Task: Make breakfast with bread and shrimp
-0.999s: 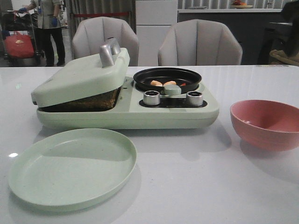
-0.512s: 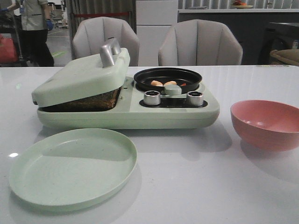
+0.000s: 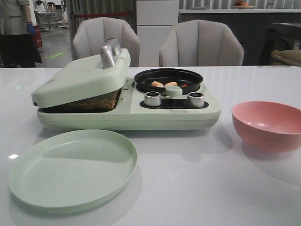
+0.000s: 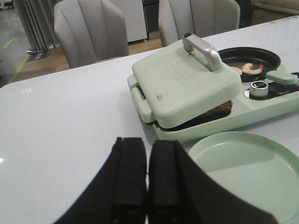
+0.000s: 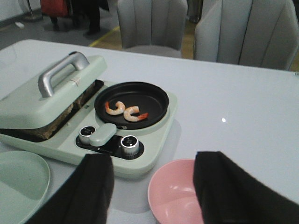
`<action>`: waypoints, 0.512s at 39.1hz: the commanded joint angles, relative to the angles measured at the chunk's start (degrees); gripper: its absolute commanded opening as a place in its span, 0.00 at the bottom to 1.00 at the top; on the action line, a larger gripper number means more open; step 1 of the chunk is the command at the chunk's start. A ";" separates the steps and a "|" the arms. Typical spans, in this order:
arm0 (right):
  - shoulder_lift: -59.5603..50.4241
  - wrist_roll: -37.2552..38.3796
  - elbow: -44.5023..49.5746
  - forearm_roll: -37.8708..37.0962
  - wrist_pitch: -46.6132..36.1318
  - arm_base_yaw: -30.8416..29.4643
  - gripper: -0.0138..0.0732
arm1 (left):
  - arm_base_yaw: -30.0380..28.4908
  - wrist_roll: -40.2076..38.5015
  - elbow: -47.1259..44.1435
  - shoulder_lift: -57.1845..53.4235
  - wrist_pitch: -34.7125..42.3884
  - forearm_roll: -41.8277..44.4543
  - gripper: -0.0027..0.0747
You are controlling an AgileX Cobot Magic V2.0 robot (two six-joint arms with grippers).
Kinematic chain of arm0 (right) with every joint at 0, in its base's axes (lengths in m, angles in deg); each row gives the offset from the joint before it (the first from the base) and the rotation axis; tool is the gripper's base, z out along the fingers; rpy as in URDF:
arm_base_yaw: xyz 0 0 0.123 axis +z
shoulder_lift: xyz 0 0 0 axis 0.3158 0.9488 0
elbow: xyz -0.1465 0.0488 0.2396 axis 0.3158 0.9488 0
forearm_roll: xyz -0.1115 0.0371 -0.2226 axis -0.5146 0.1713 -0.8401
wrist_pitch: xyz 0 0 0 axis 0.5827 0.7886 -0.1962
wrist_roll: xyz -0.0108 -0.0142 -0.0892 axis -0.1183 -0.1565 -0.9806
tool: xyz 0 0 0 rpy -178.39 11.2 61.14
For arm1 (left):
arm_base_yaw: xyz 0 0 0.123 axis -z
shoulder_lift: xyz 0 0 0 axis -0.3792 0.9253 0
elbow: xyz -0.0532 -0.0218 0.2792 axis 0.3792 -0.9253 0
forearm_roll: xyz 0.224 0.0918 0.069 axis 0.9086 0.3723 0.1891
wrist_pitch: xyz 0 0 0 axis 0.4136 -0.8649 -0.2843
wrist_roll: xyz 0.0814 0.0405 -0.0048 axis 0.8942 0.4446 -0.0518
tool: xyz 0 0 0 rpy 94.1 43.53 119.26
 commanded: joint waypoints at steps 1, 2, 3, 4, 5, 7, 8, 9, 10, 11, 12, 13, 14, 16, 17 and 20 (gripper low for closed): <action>-6.40 -0.07 2.71 0.17 -7.20 0.54 0.72 | 0.30 -0.54 1.51 0.50 5.01 -1.22 0.18; -8.09 -0.07 3.95 0.10 -7.42 0.54 0.72 | 0.30 -0.54 1.51 0.50 5.01 -1.22 0.18; -9.64 -0.07 5.13 0.10 -7.50 0.54 0.72 | 0.30 -0.54 1.51 0.50 5.01 -1.22 0.18; -10.70 -0.07 6.19 0.10 -7.50 0.54 0.72 | 0.30 -0.54 1.51 0.50 5.01 -1.22 0.18; -11.92 -0.07 6.91 0.10 -7.50 0.54 0.72 | 0.30 -0.54 1.51 0.50 5.01 -1.22 0.18; -13.61 -0.07 8.32 0.10 -7.50 0.54 0.72 | 0.30 -0.54 1.51 0.50 5.01 -1.22 0.18; -14.30 -0.07 9.04 0.10 -7.50 0.54 0.72 | 0.30 -0.54 1.51 0.50 5.01 -1.22 0.18; -14.83 -0.07 9.39 0.10 -7.50 0.54 0.72 | 0.30 -0.54 1.51 0.50 5.01 -1.22 0.18; -15.16 -0.07 9.75 0.10 -7.72 0.54 0.72 | 0.30 -0.54 1.51 0.50 5.01 -1.22 0.18; -15.23 -0.07 9.95 0.10 -7.90 0.54 0.72 | 0.30 -0.54 1.51 0.50 5.01 -1.22 0.18; -15.23 -0.07 10.01 0.10 -8.09 0.54 0.72 | 0.30 -0.54 1.51 0.50 5.01 -1.22 0.18; -15.23 -0.07 10.01 0.10 -8.15 0.54 0.70 | 0.30 -0.54 1.51 0.50 5.01 -1.22 0.18; -15.23 -0.07 10.01 0.10 -8.29 0.54 0.68 | 0.30 -0.54 1.51 0.50 5.01 -1.22 0.18; -15.23 -0.07 10.01 0.10 -8.36 0.54 0.60 | 0.30 -0.54 1.51 0.50 5.01 -1.22 0.18; -15.23 -0.07 10.01 0.10 -8.36 0.54 0.55 | 0.30 -0.54 1.51 0.50 5.01 -1.22 0.18; -15.23 -0.07 10.01 0.10 -8.36 0.54 0.39 | 0.30 -0.54 1.51 0.50 5.01 -1.22 0.18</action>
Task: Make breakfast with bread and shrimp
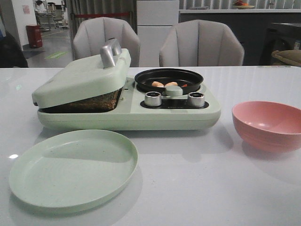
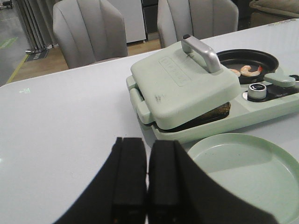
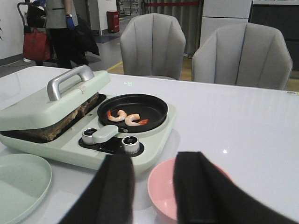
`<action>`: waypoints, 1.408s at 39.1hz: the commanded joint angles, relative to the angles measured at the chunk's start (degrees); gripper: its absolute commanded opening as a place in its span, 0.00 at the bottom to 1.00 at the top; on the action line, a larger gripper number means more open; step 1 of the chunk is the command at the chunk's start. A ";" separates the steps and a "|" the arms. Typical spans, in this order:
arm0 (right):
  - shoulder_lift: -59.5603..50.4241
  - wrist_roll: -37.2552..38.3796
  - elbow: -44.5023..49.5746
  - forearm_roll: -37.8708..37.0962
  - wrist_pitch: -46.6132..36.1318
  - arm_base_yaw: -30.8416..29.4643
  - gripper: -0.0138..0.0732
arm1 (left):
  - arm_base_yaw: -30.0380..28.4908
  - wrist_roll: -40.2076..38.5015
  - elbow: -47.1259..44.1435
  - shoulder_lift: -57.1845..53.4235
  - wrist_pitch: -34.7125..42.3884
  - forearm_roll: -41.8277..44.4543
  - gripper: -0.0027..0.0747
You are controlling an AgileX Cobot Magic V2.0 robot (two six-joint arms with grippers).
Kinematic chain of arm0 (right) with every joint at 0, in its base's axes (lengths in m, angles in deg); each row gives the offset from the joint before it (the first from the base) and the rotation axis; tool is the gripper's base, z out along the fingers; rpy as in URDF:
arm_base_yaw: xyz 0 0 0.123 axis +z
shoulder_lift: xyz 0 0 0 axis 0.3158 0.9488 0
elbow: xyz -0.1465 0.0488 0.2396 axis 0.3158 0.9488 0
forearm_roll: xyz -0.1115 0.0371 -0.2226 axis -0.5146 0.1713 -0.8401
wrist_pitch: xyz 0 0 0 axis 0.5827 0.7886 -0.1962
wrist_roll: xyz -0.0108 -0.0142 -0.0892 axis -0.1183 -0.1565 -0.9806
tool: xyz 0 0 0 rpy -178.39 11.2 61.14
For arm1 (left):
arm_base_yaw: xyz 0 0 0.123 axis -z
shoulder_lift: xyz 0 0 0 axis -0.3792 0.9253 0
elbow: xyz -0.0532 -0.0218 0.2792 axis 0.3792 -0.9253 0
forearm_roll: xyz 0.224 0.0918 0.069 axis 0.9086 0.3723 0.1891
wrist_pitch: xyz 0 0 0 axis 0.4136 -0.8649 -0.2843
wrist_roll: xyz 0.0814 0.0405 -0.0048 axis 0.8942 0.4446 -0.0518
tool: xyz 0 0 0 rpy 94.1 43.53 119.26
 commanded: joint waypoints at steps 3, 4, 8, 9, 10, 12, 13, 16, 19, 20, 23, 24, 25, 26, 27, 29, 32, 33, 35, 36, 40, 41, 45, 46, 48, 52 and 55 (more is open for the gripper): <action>0.28 -0.07 -1.54 -0.03 -5.17 0.15 0.31 | 0.30 -0.54 1.51 0.50 4.87 -0.87 0.18; 0.28 -0.07 -1.54 -0.03 -5.11 0.15 0.32 | 0.30 -0.54 1.51 0.50 4.87 -0.87 0.18; 0.28 -0.07 -1.54 -0.03 -5.11 0.15 0.31 | 0.30 -0.54 1.51 0.50 4.87 -0.87 0.18; 0.28 -0.07 -1.54 -0.03 -5.11 0.15 0.31 | 0.30 -0.54 1.51 0.50 4.87 -0.87 0.18; 0.28 -0.07 -1.54 -0.03 -5.11 0.15 0.31 | 0.30 -0.54 1.51 0.50 4.87 -0.87 0.18; 0.28 -0.07 -1.54 -0.03 -5.11 0.15 0.31 | 0.30 -0.54 1.51 0.50 4.87 -0.87 0.18; 0.28 -0.07 -1.54 -0.03 -5.11 0.15 0.31 | 0.30 -0.54 1.51 0.50 4.87 -0.87 0.18; 0.28 -0.07 -1.54 -0.03 -5.11 0.15 0.31 | 0.30 -0.54 1.51 0.50 4.87 -0.87 0.18; 0.28 -0.07 -1.54 -0.03 -5.11 0.15 0.31 | 0.30 -0.54 1.51 0.50 4.87 -0.87 0.18; 0.28 -0.07 -1.54 -0.03 -5.11 0.15 0.31 | 0.30 -0.54 1.51 0.50 4.87 -0.87 0.18; 0.28 -0.07 -1.54 -0.03 -5.11 0.15 0.31 | 0.30 -0.54 1.51 0.50 4.87 -0.87 0.18; 0.28 -0.07 -1.54 -0.03 -5.11 0.15 0.31 | 0.30 -0.54 1.51 0.50 4.87 -0.87 0.18; 0.28 -0.07 -1.54 -0.03 -5.11 0.15 0.31 | 0.30 -0.54 1.51 0.50 4.87 -0.87 0.18; 0.28 -0.07 -1.54 -0.03 -5.11 0.15 0.31 | 0.30 -0.54 1.51 0.50 4.87 -0.87 0.18; 0.28 -0.07 -1.54 -0.03 -5.11 0.15 0.31 | 0.30 -0.54 1.51 0.50 4.87 -0.87 0.18; 0.28 -0.07 -1.54 -0.03 -5.11 0.15 0.31 | 0.30 -0.54 1.51 0.50 4.87 -0.87 0.18; 0.28 -0.07 -1.54 -0.03 -5.11 0.15 0.31 | 0.30 -0.54 1.51 0.50 4.87 -0.87 0.18; 0.28 -0.07 -1.54 -0.03 -5.11 0.15 0.31 | 0.30 -0.54 1.51 0.50 4.87 -0.87 0.18; 0.28 -0.07 -1.54 -0.03 -5.11 0.15 0.31 | 0.30 -0.54 1.27 0.50 4.87 -0.16 0.18; 0.28 -0.07 -1.54 -0.03 -5.11 0.15 0.31 | 0.30 -0.54 0.94 0.50 4.99 0.07 0.18; 0.28 -0.07 -1.54 -0.03 -5.11 0.15 0.31 | -0.21 -0.69 -0.66 0.50 7.24 0.98 0.18; 0.28 -0.07 -1.54 -0.03 -5.11 0.15 0.31 | -0.67 -1.51 -1.17 0.50 8.81 1.33 0.18; 0.28 -0.07 -1.54 -0.03 -5.11 0.15 0.31 | -3.02 -8.00 -4.93 0.07 16.22 4.80 0.18; 0.28 -0.07 -1.54 -0.03 -5.11 0.15 0.31 | -3.47 -10.17 -6.09 -0.27 17.66 5.52 0.18; 0.28 -0.07 -1.54 -0.03 -5.11 0.15 0.31 | -4.42 -13.73 -8.16 -1.22 21.02 7.37 0.18; 0.28 -0.07 -1.54 -0.03 -5.11 0.15 0.31 | -5.22 -15.52 -12.25 -2.94 25.06 8.22 0.18; 0.28 -0.07 -1.54 -0.03 -5.11 0.15 0.31 | -5.22 -15.52 -15.02 -4.04 26.38 8.83 0.18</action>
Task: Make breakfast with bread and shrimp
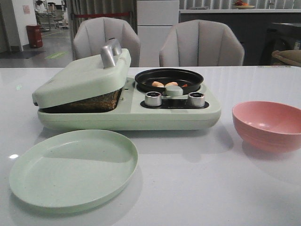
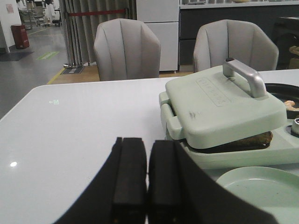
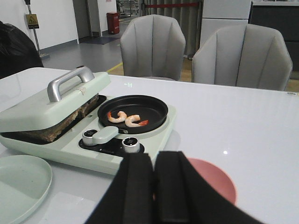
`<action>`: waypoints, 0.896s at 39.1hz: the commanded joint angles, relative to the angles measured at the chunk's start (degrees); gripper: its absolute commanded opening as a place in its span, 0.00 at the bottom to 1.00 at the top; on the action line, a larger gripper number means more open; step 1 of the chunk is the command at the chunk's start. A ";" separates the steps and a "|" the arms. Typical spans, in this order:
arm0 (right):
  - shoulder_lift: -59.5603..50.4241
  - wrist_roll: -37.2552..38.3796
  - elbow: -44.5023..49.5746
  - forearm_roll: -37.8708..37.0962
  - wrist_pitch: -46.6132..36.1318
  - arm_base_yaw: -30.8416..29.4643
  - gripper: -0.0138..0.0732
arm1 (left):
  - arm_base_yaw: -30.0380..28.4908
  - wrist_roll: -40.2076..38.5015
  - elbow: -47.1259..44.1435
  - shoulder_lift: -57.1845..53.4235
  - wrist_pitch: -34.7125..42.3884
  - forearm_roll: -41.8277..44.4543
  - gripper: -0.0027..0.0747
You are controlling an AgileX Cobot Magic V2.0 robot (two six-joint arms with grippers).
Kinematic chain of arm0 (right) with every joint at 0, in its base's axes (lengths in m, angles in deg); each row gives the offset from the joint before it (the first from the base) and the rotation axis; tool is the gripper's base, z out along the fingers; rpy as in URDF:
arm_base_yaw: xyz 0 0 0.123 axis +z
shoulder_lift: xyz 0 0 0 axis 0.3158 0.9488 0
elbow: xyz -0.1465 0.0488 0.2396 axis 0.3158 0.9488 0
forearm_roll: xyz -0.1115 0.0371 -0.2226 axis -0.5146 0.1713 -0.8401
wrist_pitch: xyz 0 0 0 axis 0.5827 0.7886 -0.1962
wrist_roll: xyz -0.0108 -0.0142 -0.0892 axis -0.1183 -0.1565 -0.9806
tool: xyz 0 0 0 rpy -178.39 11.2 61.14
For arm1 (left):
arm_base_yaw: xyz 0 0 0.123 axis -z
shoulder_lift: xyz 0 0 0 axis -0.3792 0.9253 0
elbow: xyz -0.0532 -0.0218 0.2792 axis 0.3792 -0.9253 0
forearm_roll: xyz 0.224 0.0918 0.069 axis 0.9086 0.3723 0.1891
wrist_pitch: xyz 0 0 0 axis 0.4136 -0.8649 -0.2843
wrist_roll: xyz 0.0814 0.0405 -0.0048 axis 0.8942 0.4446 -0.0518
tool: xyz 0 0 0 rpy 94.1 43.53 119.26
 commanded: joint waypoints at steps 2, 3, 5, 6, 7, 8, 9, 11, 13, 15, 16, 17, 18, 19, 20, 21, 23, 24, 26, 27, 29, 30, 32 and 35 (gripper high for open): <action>0.28 -0.17 -1.57 -0.11 -4.89 0.15 0.31 | -0.10 -1.55 -2.53 -1.30 7.50 0.96 0.18; 0.28 -0.17 -1.57 -0.11 -4.89 0.15 0.31 | -0.10 -1.55 -3.53 -2.18 8.02 1.05 0.18; 0.28 -0.17 -1.57 -0.11 -4.89 0.15 0.31 | -0.10 -1.55 -5.13 -3.66 8.91 1.46 0.18; 0.28 -0.17 -1.57 -0.11 -4.89 0.15 0.31 | -0.10 -1.55 -5.88 -4.35 8.91 1.58 0.18; 0.28 -0.17 -1.57 -0.11 -4.89 0.15 0.31 | -0.10 -1.55 -6.33 -4.72 8.91 1.58 0.18; 0.28 -0.17 -1.57 -0.11 -4.89 0.15 0.31 | -0.19 -1.55 -6.83 -4.48 9.70 1.58 0.18; 0.28 -0.17 -1.57 -0.11 -4.89 0.15 0.31 | -0.19 -1.55 -6.95 -4.34 9.72 1.58 0.18; 0.28 -0.17 -1.57 -0.11 -4.89 0.15 0.31 | -0.19 -1.55 -6.95 -4.38 9.30 0.94 0.18; 0.28 -0.17 -1.57 -0.11 -4.83 0.15 0.31 | -0.19 -1.55 -6.95 -4.38 9.72 0.05 0.18; 0.28 -0.17 -1.57 -0.11 -4.83 0.15 0.31 | -0.19 -1.55 -6.95 -4.38 10.10 -1.14 0.18; 0.28 -0.17 -1.57 -0.11 -4.83 0.15 0.31 | -0.19 -1.55 -6.95 -4.38 10.10 -1.20 0.18; 0.28 -0.17 -1.57 -0.11 -4.83 0.15 0.31 | -0.19 -1.55 -6.95 -4.38 10.10 -1.20 0.18; 0.28 -0.17 -1.57 -0.11 -4.83 0.15 0.31 | -0.19 -1.55 -6.95 -4.38 9.97 -1.20 0.18; 0.28 -0.17 -1.57 -0.11 -4.83 0.15 0.31 | -0.19 -1.55 -6.95 -4.38 9.97 -1.20 0.18; 0.28 -0.17 -1.57 -0.11 -4.83 0.15 0.31 | -0.19 -1.55 -6.95 -4.38 9.97 -1.20 0.18; 0.28 -0.17 -1.57 -0.11 -4.83 0.15 0.31 | -0.19 -1.55 -6.95 -4.38 9.97 -1.20 0.18; 0.28 -0.17 -1.57 -0.11 -4.83 0.15 0.31 | -0.19 -1.55 -6.95 -4.38 9.97 -1.20 0.18; 0.28 -0.17 -1.57 -0.11 -4.83 0.15 0.31 | -0.19 -1.55 -6.95 -4.38 9.97 -1.20 0.18; 0.28 -0.17 -1.57 -0.11 -4.83 0.15 0.31 | -0.19 -1.55 -6.95 -4.38 9.97 -1.20 0.18; 0.28 -0.17 -1.57 -0.11 -4.83 0.15 0.31 | -0.19 -1.55 -6.95 -4.38 9.97 -1.20 0.18; 0.28 -0.17 -1.57 -0.11 -4.83 0.15 0.31 | -0.19 -1.55 -6.95 -4.38 9.97 -1.20 0.18; 0.28 -0.17 -1.57 -0.11 -4.83 0.15 0.31 | -0.19 -1.55 -6.95 -4.38 9.97 -1.20 0.18; 0.28 -0.17 -1.57 -0.11 -4.83 0.15 0.31 | -0.19 -1.55 -6.95 -4.38 9.97 -1.20 0.18; 0.28 -0.17 -1.57 -0.11 -4.83 0.15 0.31 | -0.19 -1.55 -6.95 -4.38 9.97 -1.20 0.18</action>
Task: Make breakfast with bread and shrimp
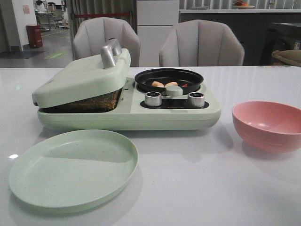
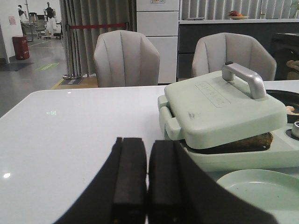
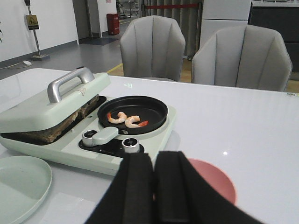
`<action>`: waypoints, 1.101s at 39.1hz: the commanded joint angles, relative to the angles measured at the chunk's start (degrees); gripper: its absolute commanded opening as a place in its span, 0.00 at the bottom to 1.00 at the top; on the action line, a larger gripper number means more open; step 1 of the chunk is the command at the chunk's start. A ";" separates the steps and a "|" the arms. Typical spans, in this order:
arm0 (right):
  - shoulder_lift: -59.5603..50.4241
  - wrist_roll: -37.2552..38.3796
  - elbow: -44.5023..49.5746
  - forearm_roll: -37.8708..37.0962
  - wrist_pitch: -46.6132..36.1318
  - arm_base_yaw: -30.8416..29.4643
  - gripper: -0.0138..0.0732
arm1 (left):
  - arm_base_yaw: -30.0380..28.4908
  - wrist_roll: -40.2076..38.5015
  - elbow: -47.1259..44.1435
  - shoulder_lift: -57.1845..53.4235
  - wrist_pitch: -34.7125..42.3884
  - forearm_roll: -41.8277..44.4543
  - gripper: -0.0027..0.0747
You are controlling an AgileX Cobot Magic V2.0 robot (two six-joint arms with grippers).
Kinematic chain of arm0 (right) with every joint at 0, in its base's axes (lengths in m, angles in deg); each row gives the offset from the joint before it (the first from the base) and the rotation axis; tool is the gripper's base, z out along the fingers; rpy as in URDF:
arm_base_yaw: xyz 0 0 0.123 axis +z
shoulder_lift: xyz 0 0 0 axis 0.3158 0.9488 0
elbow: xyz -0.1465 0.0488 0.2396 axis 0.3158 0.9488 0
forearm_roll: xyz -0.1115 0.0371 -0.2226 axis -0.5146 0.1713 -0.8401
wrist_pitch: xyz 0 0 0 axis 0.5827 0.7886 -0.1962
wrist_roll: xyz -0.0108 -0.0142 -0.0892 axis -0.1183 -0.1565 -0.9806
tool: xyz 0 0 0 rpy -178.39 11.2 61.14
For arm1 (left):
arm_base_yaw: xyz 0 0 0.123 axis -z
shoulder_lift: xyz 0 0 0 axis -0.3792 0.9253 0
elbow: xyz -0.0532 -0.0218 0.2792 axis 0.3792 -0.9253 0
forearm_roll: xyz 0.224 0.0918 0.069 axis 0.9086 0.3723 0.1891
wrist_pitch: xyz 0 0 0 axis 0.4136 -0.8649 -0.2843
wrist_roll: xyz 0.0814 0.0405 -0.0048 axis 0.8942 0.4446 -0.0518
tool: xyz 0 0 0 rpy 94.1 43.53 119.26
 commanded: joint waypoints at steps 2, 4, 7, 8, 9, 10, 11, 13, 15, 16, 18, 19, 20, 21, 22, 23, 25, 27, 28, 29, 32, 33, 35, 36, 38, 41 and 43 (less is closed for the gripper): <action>0.51 -0.17 -1.57 -0.11 -4.83 0.15 0.31 | -0.06 -0.77 -1.19 -0.94 4.72 -0.58 0.18; 0.51 -0.17 -1.57 -0.11 -4.83 0.15 0.31 | -0.06 -0.77 -1.19 -0.94 4.72 -0.58 0.18; 0.51 -0.17 -1.57 -0.11 -4.83 0.15 0.31 | -0.06 -0.77 -1.19 -0.94 4.72 -0.58 0.18; 0.51 -0.17 -1.57 -0.11 -4.83 0.15 0.31 | -0.06 -0.77 -1.19 -0.94 4.72 -0.58 0.18; 0.51 -0.17 -1.57 -0.11 -4.83 0.15 0.31 | -0.06 -0.77 -1.19 -0.94 4.72 -0.58 0.18; 0.51 -0.17 -1.57 -0.11 -4.83 0.15 0.31 | -0.06 -0.77 -1.19 -0.94 4.72 -0.58 0.18; 0.51 -0.17 -1.57 -0.11 -4.83 0.15 0.31 | -0.06 -0.77 -1.19 -0.94 4.72 -0.58 0.18; 0.51 -0.17 -1.57 -0.11 -4.83 0.15 0.31 | -0.06 -0.77 -1.19 -0.94 4.72 -0.58 0.18; 0.51 -0.17 -1.57 -0.11 -4.83 0.15 0.31 | -0.06 -0.77 -1.19 -0.94 4.72 -0.58 0.18; 0.51 -0.17 -1.57 -0.11 -4.83 0.15 0.31 | -0.06 -0.77 -1.19 -0.94 4.72 -0.58 0.18; 0.51 -0.17 -1.57 -0.11 -4.83 0.15 0.31 | -0.06 -0.77 -1.19 -0.94 4.72 -0.58 0.18; 0.51 -0.17 -1.57 -0.11 -4.83 0.15 0.31 | -0.06 -0.77 -1.19 -0.94 4.72 -0.58 0.18; 0.51 -0.17 -1.57 -0.11 -4.83 0.15 0.31 | -0.06 -0.77 -1.19 -0.94 4.72 -0.58 0.18; 0.51 -0.17 -1.57 -0.11 -4.96 0.15 0.31 | -0.06 -0.77 -1.19 -0.94 4.72 -0.58 0.18; 0.51 -0.17 -1.46 -0.11 -5.01 0.15 0.31 | -0.06 -0.77 -1.19 -0.94 4.72 -0.58 0.18; 0.51 -0.17 -1.24 -0.59 -5.39 0.08 0.31 | -0.06 -0.77 -1.19 -0.94 4.72 -0.58 0.18; 0.47 -0.17 -1.01 -1.63 -4.96 -0.46 0.31 | -0.06 -0.77 -1.19 -0.94 4.72 -0.58 0.18; 0.33 -0.17 -1.01 -1.88 -4.29 -1.39 0.31 | -0.06 -0.77 -1.19 -0.94 4.72 -0.58 0.18; 0.03 -0.03 -1.01 -1.96 -3.97 -2.15 0.31 | -0.06 -0.77 -1.19 -0.94 4.72 -0.58 0.18; -0.35 0.28 -0.96 -2.26 -3.64 -3.03 0.31 | -0.06 -0.77 -1.19 -0.94 4.72 -0.58 0.18; -2.04 3.12 -0.60 -4.60 -3.55 -5.59 0.31 | -0.06 -0.77 -1.19 -0.94 4.72 -0.58 0.18; -2.61 4.09 -0.34 -6.02 -3.51 -6.23 0.31 | -0.06 -0.77 -1.19 -0.94 4.72 -0.58 0.18; -4.08 6.84 0.62 -9.03 -3.80 -7.66 0.31 | -0.06 -0.77 -1.19 -0.94 4.72 -0.58 0.18; -4.71 8.00 1.08 -10.10 -4.12 -8.18 0.31 | -0.06 -0.77 -1.19 -0.94 4.72 -0.58 0.18; -5.71 9.50 2.38 -12.30 -4.76 -8.77 0.31 | -0.06 -0.77 -1.19 -0.94 4.72 -0.58 0.18; -7.22 9.50 4.51 -13.33 -5.39 -9.34 0.31 | -0.06 -0.77 -1.19 -0.94 4.72 -0.58 0.18; -8.37 9.50 5.67 -13.33 -5.39 -9.71 0.31 | -0.06 -0.77 -1.19 -0.94 4.72 -0.58 0.18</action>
